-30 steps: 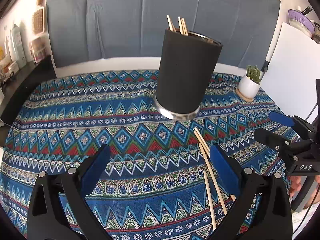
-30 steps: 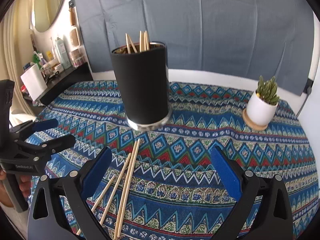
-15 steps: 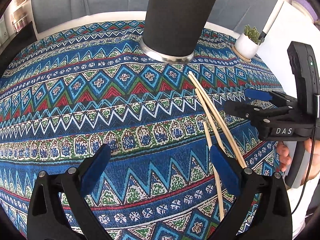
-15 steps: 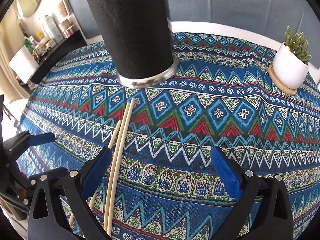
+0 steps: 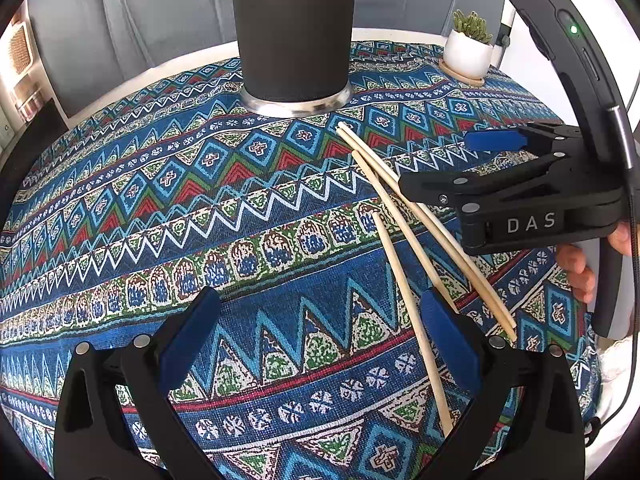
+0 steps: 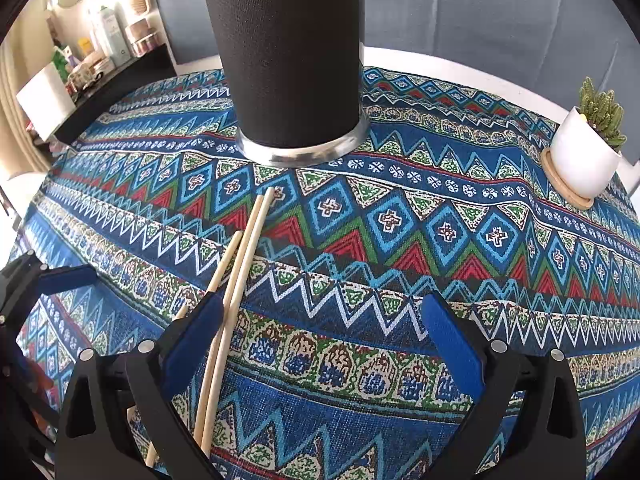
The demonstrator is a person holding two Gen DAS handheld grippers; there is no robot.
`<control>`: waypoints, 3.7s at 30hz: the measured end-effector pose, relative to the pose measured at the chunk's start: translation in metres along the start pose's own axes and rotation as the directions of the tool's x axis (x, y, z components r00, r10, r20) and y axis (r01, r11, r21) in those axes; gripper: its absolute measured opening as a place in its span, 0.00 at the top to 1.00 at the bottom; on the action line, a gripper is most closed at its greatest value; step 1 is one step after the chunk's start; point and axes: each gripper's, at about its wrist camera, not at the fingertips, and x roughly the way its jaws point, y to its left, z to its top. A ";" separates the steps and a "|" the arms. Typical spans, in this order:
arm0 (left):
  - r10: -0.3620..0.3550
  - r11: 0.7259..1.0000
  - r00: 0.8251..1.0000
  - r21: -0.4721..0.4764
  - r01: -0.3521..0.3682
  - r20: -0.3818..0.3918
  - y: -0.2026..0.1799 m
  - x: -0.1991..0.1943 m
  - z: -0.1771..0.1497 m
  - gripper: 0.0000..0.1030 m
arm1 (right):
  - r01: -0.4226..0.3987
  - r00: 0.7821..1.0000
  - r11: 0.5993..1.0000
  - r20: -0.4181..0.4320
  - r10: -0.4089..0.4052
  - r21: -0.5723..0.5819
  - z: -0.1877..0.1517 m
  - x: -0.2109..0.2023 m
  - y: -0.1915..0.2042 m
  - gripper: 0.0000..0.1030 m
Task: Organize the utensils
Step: 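Lower both open tools toward the remaining wooden sticks on the cloth, then close the left tool on one stick while the right tool closes on another stick, then lift the left tool's stick over the black holder while the right tool carries its stick there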
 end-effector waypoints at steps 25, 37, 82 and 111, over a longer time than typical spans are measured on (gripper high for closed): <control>0.000 1.000 1.000 -0.011 0.000 0.030 -0.001 0.001 -0.001 0.04 | -0.111 0.994 0.991 0.021 0.110 0.071 -0.012 -0.017 -0.024 0.08; -0.002 1.000 1.000 -0.014 0.002 0.030 -0.001 0.001 -0.002 0.05 | 0.008 1.000 1.000 0.026 -0.008 0.028 -0.014 -0.014 -0.018 0.08; -0.008 1.000 0.998 -0.002 0.008 0.060 0.017 -0.009 -0.008 0.32 | 0.046 0.999 0.999 0.026 -0.045 -0.021 -0.029 -0.020 -0.004 0.46; -0.076 0.989 0.984 -0.117 0.095 0.161 0.085 -0.048 -0.016 0.95 | -0.124 0.981 0.992 0.153 0.119 0.025 -0.043 -0.078 -0.050 0.96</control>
